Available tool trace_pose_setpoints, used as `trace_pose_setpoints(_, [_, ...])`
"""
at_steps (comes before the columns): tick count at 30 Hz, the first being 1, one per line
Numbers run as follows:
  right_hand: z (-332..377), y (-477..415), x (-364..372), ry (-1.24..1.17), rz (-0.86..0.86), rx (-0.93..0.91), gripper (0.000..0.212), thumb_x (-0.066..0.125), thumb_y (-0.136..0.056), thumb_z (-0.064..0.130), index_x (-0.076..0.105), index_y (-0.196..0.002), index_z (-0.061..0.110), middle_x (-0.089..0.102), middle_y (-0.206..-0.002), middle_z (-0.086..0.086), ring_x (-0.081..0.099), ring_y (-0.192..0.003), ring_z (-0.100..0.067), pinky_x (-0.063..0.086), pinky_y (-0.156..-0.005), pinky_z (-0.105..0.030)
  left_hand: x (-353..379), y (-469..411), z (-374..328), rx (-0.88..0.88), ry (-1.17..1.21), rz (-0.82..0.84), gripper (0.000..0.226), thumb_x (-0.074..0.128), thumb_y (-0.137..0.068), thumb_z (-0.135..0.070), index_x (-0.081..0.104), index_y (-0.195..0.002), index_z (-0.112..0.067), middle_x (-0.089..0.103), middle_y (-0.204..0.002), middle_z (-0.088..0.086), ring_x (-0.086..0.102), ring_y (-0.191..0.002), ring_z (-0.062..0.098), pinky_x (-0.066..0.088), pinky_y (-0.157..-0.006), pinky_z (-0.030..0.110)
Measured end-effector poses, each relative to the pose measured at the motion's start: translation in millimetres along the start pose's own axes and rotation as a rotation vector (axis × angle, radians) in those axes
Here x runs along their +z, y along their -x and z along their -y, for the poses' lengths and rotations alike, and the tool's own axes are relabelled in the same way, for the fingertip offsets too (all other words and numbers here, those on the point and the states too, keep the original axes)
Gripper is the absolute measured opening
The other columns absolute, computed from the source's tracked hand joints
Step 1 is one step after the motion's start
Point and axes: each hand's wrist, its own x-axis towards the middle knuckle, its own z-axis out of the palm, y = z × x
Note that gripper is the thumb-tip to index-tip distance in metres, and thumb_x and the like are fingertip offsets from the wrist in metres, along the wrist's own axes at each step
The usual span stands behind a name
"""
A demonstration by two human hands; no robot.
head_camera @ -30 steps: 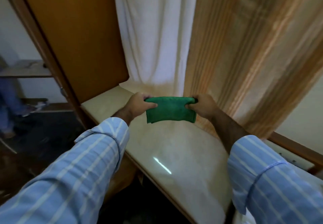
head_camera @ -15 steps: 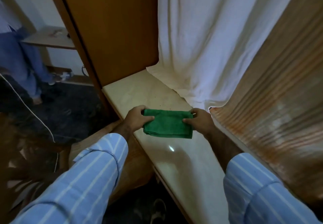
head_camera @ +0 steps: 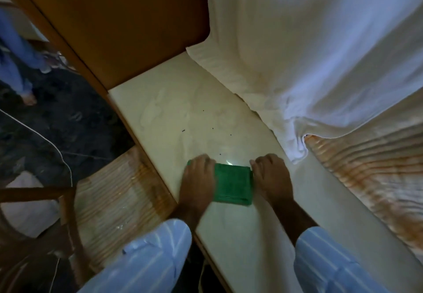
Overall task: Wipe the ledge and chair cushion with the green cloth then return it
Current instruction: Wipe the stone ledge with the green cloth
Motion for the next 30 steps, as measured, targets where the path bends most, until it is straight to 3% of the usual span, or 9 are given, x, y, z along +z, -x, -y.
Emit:
trace_pose_setpoints(2, [-20.4, -1.4, 7.6, 0.074, -0.04, -0.113, 0.04, 0.045, -0.107, 0.034, 0.069, -0.123, 0.005, 0.064, -0.133, -0.019, 0.06, -0.127, -0.04, 0.049, -0.106, -0.046, 21.4, 19.1, -17.5, 0.132, -0.011, 0.06, 0.046, 0.065, -0.092, -0.035, 0.064, -0.13, -0.009, 0.062, -0.135, 0.014, 0.06, -0.122, 0.032, 0.049, -0.102, 0.044])
trace_pose_setpoints(4, [-38.3, -0.9, 15.1, 0.143, -0.012, -0.167, 0.048, 0.049, -0.108, 0.03, 0.055, -0.15, 0.007, 0.048, -0.162, -0.019, 0.044, -0.152, -0.038, 0.038, -0.123, -0.05, 35.2, 30.7, -22.9, 0.164, -0.048, 0.113, 0.057, 0.053, -0.096, -0.047, 0.059, -0.137, -0.007, 0.059, -0.141, 0.014, 0.058, -0.129, 0.031, 0.046, -0.107, 0.046])
trace_pose_setpoints(6, [-48.5, 0.8, 23.0, 0.176, -0.023, -0.196, 0.055, 0.043, -0.109, 0.034, 0.043, -0.16, 0.012, 0.036, -0.17, -0.012, 0.034, -0.159, -0.032, 0.029, -0.127, -0.047, 39.4, 31.7, -18.0, 0.187, -0.064, 0.16, 0.069, 0.034, -0.1, -0.055, 0.049, -0.145, -0.005, 0.049, -0.151, 0.014, 0.047, -0.139, 0.03, 0.039, -0.114, 0.05])
trace_pose_setpoints(12, [-40.8, -3.9, 39.1, 0.21, -0.091, -0.138, 0.059, 0.035, -0.108, 0.035, 0.035, -0.163, 0.013, 0.031, -0.174, -0.008, 0.029, -0.161, -0.027, 0.025, -0.13, -0.048, 39.9, -31.9, 13.2, 0.322, -0.107, 0.174, 0.076, 0.016, -0.103, -0.058, 0.035, -0.153, -0.004, 0.03, -0.163, 0.011, 0.027, -0.151, 0.028, 0.024, -0.121, 0.05])
trace_pose_setpoints(23, [-47.6, -6.1, 49.6, 0.293, -0.149, -0.176, 0.061, 0.031, -0.109, 0.035, 0.029, -0.166, 0.012, 0.027, -0.175, -0.009, 0.024, -0.163, -0.027, 0.023, -0.132, -0.049, 8.5, -226.4, 57.5, 0.047, -0.134, 0.116, 0.084, 0.007, -0.099, -0.066, 0.019, -0.157, -0.006, 0.018, -0.166, 0.013, 0.016, -0.153, 0.029, 0.017, -0.125, 0.047])
trace_pose_setpoints(27, [-47.0, -5.5, 48.0, 0.299, -0.138, -0.166, 0.06, 0.031, -0.11, 0.035, 0.029, -0.165, 0.011, 0.027, -0.175, -0.01, 0.024, -0.164, -0.027, 0.024, -0.131, -0.05, 15.3, -202.2, 36.8, -0.001, -0.114, 0.127, 0.086, 0.01, -0.099, -0.067, 0.02, -0.157, -0.004, 0.019, -0.166, 0.013, 0.017, -0.153, 0.029, 0.016, -0.125, 0.046])
trace_pose_setpoints(30, [-44.2, -5.1, 44.0, 0.283, -0.12, -0.155, 0.061, 0.032, -0.109, 0.035, 0.03, -0.165, 0.011, 0.026, -0.175, -0.01, 0.024, -0.164, -0.028, 0.024, -0.131, -0.051, 25.1, -131.3, 18.2, 0.105, -0.109, 0.154, 0.08, 0.016, -0.101, -0.061, 0.026, -0.156, -0.003, 0.024, -0.164, 0.014, 0.021, -0.153, 0.029, 0.017, -0.124, 0.048])
